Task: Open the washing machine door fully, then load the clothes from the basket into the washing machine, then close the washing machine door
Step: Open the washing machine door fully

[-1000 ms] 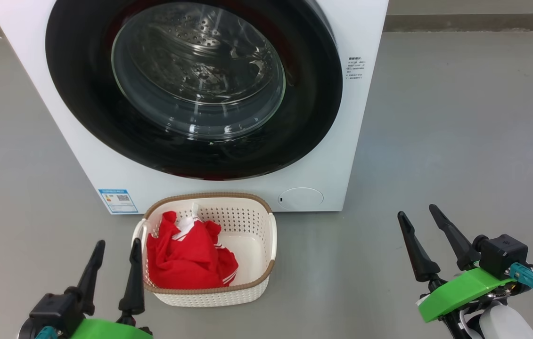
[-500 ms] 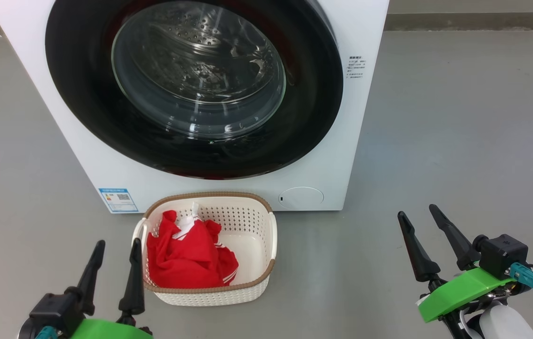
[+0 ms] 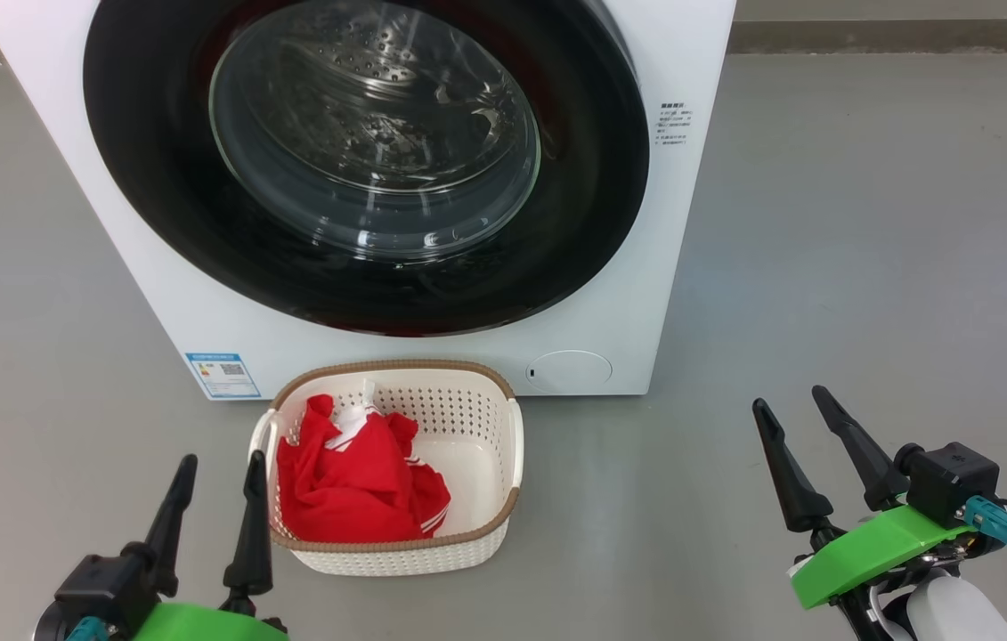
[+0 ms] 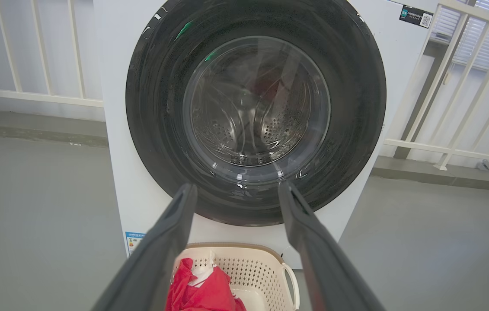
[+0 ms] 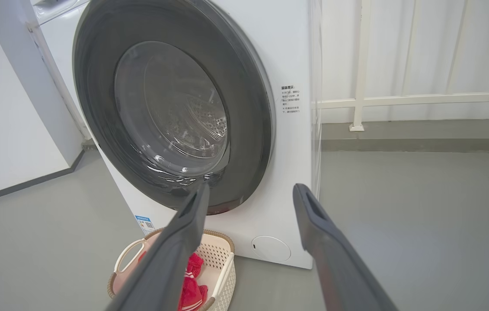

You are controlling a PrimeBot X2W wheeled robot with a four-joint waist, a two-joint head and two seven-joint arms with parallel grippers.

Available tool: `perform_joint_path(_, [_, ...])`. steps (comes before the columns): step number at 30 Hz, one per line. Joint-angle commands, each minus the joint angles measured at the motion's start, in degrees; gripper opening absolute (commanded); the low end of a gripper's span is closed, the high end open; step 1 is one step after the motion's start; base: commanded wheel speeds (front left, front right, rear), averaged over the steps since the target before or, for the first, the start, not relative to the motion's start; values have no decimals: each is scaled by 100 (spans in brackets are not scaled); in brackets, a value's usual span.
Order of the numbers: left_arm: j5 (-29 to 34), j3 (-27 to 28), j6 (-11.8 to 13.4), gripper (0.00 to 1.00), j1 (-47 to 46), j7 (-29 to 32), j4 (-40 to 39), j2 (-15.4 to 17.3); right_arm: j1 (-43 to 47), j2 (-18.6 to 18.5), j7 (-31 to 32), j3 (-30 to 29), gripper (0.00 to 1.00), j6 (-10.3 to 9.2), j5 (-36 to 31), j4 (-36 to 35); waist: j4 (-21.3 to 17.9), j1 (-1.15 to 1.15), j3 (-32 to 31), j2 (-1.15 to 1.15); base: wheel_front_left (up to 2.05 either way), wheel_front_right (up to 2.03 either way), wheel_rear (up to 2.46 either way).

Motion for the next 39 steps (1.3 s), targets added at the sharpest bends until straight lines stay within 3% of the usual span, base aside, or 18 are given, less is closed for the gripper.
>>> perform_joint_path(1, [20,190,25,100,-221,-54,-120,86,-203,-51,-69,89,100,9,16,-126,1,0,7,0,0,0,0])
perform_joint_path(20, [1,211,20,100,-293,-54,-201,86,-325,-75,-69,33,100,9,2,-170,23,0,234,0,0,0,0])
perform_joint_path(39, [-12,176,110,100,-636,-54,-297,86,-1217,-379,-69,-341,100,9,263,-139,197,0,881,0,0,0,0])
